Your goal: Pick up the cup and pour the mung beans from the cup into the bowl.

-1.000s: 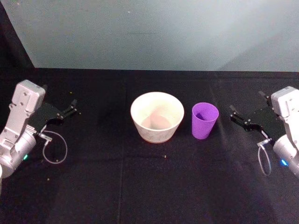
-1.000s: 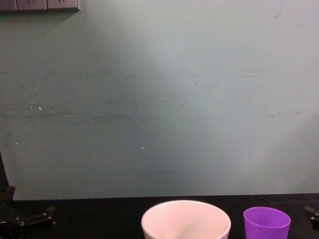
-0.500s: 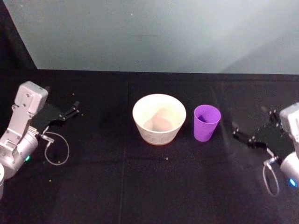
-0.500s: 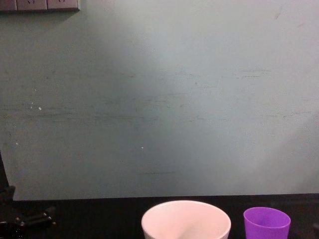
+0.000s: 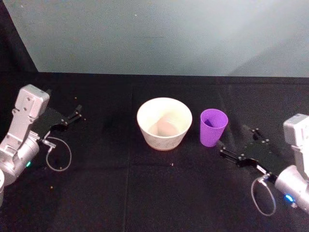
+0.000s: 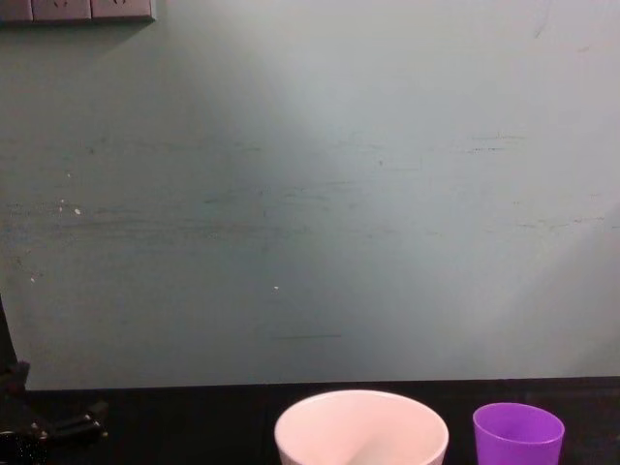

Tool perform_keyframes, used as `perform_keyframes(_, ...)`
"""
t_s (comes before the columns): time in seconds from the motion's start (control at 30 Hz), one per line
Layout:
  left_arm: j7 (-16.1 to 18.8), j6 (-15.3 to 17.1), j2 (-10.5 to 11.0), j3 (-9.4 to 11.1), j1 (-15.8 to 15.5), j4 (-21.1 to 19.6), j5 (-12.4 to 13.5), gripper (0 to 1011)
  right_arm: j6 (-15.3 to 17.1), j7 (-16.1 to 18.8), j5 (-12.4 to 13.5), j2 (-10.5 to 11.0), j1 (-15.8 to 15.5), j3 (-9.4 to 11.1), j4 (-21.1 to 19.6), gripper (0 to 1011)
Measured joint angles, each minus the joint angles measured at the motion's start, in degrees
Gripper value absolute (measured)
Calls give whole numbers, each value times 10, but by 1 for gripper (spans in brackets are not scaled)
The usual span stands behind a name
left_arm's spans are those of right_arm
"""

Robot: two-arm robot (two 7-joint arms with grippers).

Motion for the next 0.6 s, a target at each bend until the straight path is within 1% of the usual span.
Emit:
perform_keyframes(0.07, 0, 0, 0, 0, 0, 0, 0, 1000, 3, 12, -3, -10, 16, -6, 16, 1003)
perform_keyframes(0.17, 0, 0, 0, 0, 0, 0, 0, 1000, 7, 21, -10, -18, 31, -12, 30, 1003)
perform_keyframes(0.2, 0, 0, 0, 0, 0, 0, 0, 1000, 10, 27, -16, -24, 42, -15, 40, 1003)
perform_keyframes(0.3, 0, 0, 0, 0, 0, 0, 0, 1000, 15, 40, -23, -36, 63, -20, 60, 1003)
perform_keyframes(0.5, 0, 0, 0, 0, 0, 0, 0, 1000, 21, 63, -32, -55, 94, -26, 94, 1003)
perform_keyframes(0.6, 0, 0, 0, 0, 0, 0, 0, 1000, 23, 68, -36, -60, 102, -27, 104, 1003)
